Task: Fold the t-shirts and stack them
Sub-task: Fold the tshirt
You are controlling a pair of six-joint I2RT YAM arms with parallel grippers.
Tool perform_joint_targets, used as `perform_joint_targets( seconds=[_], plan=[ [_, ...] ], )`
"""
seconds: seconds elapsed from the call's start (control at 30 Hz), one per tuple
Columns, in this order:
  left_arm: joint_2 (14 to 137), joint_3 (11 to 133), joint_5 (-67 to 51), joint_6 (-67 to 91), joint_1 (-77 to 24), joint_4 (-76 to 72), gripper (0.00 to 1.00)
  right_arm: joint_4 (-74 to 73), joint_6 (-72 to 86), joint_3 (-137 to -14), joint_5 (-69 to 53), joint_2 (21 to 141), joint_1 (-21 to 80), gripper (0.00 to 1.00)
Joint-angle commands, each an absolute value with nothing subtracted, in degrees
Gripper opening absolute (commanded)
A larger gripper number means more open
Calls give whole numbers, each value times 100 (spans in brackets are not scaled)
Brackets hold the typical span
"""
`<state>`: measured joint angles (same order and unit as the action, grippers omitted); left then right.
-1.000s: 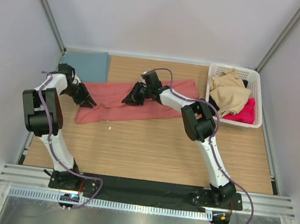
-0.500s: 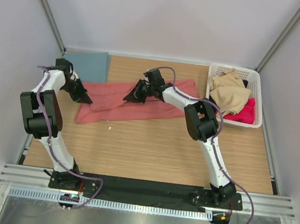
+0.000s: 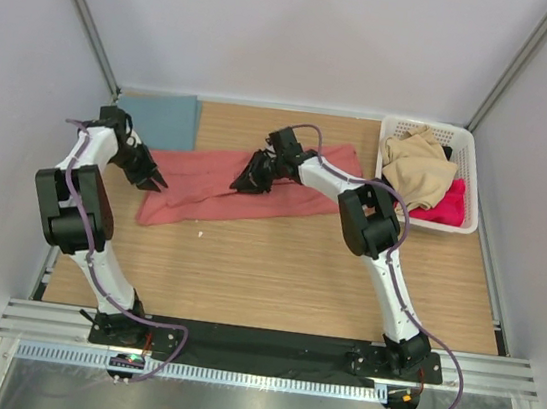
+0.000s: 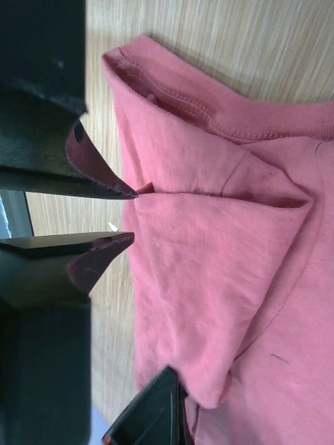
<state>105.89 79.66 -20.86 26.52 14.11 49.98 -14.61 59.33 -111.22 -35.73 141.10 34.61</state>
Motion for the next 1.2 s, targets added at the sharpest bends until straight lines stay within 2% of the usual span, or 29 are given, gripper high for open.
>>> perform_joint_targets(
  seconds=[0.0, 0.1, 0.3, 0.43, 0.57, 0.73, 0.87, 1.0, 1.17],
  plan=[
    [10230, 8147, -2178, 2619, 1415, 5010, 27, -2643, 4951, -11329, -3227, 13614, 3454, 29],
    [10283, 8191, -2433, 2707, 1336, 4922, 27, -3557, 4106, -11732, -2569, 13597, 3454, 32],
    [10476, 8051, -2777, 3049, 1029, 4571, 25, -4095, 3192, -12365, -1890, 13597, 3454, 35],
    [10503, 7691, -2638, 3269, 896, 4325, 25, -3851, 3216, -12778, -2240, 13728, 3480, 38],
    [10713, 7401, -1937, 3208, 896, 4377, 25, -3420, 3646, -13139, -2855, 14044, 3594, 40],
    [10969, 7321, -1416, 2874, 897, 4474, 25, -3786, 3474, -13245, -2523, 14054, 3490, 45],
    [10627, 7532, -1213, 2795, 896, 4640, 39, -4569, 2489, -13210, -2005, 13791, 3200, 52],
    [10171, 7673, -1064, 2856, 818, 4833, 51, -5123, 1303, -13043, -1153, 13527, 2927, 66],
    [9353, 7655, -932, 2830, 563, 5141, 57, -5256, 291, -12964, -510, 13447, 2558, 74]
  ],
)
